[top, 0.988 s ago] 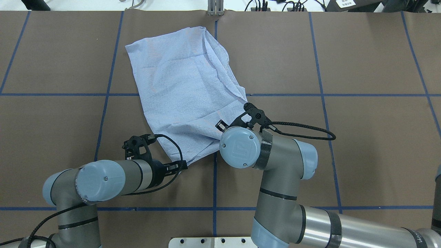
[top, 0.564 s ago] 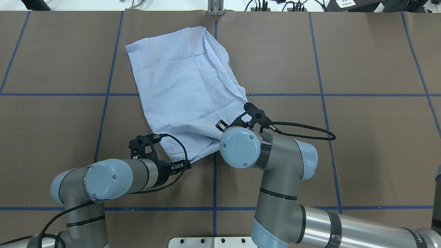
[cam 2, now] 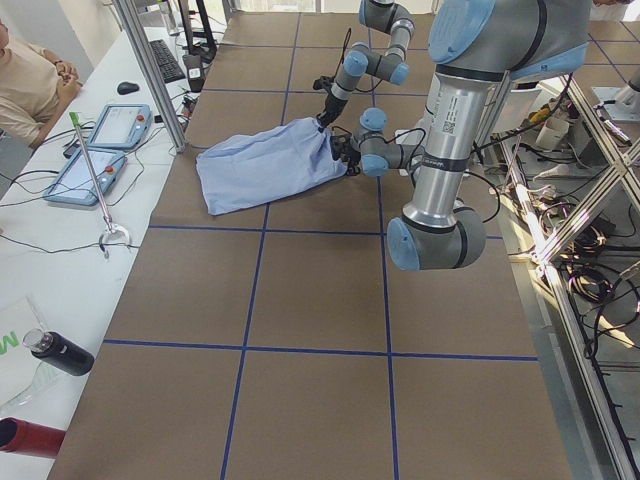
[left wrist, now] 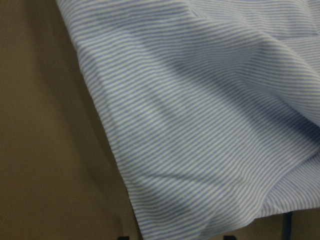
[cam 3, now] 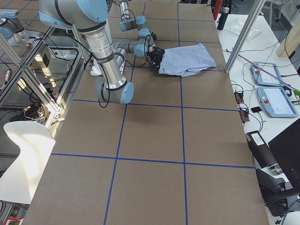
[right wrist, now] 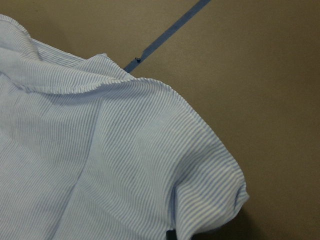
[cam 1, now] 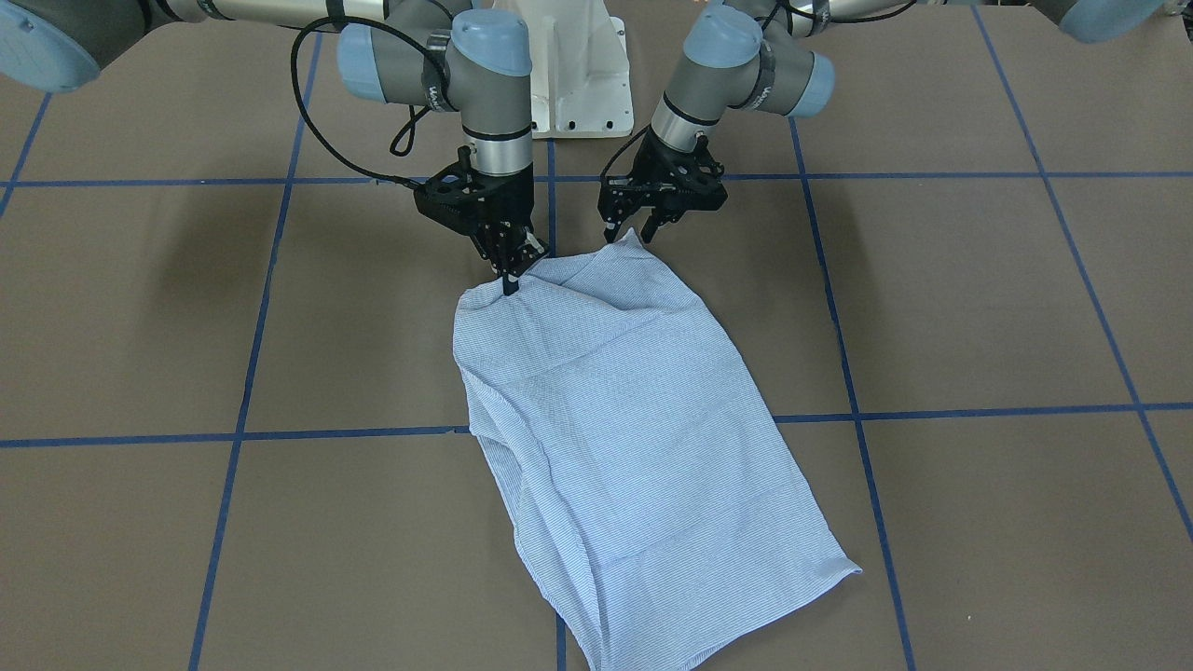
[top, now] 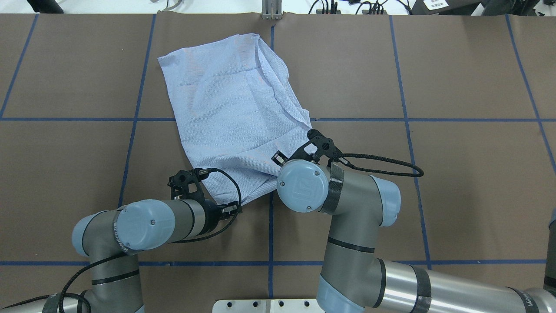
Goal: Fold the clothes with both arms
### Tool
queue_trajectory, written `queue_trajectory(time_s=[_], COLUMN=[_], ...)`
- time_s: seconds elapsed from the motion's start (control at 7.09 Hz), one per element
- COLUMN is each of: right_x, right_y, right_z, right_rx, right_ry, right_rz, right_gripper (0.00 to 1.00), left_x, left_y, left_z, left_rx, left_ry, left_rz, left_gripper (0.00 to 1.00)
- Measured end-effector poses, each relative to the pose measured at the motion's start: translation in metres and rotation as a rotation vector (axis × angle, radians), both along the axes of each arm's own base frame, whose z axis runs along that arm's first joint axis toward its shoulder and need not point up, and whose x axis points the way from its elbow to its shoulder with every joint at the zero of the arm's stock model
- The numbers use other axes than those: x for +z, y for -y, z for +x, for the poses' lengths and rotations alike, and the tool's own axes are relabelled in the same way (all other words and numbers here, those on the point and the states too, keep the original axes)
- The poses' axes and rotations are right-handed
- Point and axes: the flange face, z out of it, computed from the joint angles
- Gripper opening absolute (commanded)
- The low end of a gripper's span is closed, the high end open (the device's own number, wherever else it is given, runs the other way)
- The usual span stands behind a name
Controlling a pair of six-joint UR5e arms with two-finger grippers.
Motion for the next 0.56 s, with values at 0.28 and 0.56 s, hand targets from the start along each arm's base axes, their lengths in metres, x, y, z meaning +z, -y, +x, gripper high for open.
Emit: queue_trajectory(time_s=[0.28,0.56], right_x=[-0.001,-0.001], right_y=[0.0,-0.005], right_z=[0.001,-0.001], right_rx=[0.0,-0.001], right_ry=[0.002,0.001], right_rz=[0.001,0.009], right_gripper=[0.0,0.0], left_x=[-0.003,-0.011], left_y=[0.0,0.0], left_z=[-0.001,-0.007], left_rx=[0.0,-0.001], left_ry=[-0.007,-0.024], left_rz=[0.001,0.006], left_gripper=[0.0,0.0])
